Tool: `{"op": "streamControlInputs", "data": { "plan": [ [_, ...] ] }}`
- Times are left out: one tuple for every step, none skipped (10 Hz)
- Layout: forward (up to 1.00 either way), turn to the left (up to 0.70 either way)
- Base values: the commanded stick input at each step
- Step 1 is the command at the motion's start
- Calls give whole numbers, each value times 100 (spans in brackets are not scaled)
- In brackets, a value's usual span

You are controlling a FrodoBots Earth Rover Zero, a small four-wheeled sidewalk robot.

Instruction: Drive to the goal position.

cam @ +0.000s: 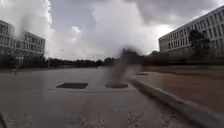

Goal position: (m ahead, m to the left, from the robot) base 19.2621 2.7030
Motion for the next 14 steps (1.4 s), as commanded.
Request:
{"op": "streamControlInputs", "data": {
  "plan": [
    [70, 2],
    [70, 2],
    [70, 3],
    [70, 4],
    [70, 3],
    [70, 3],
    [70, 3],
    [70, 2],
    [70, 2],
    [70, 1],
    [70, 0],
    [70, 0],
    [70, 0],
    [70, 0]
  ]
}}
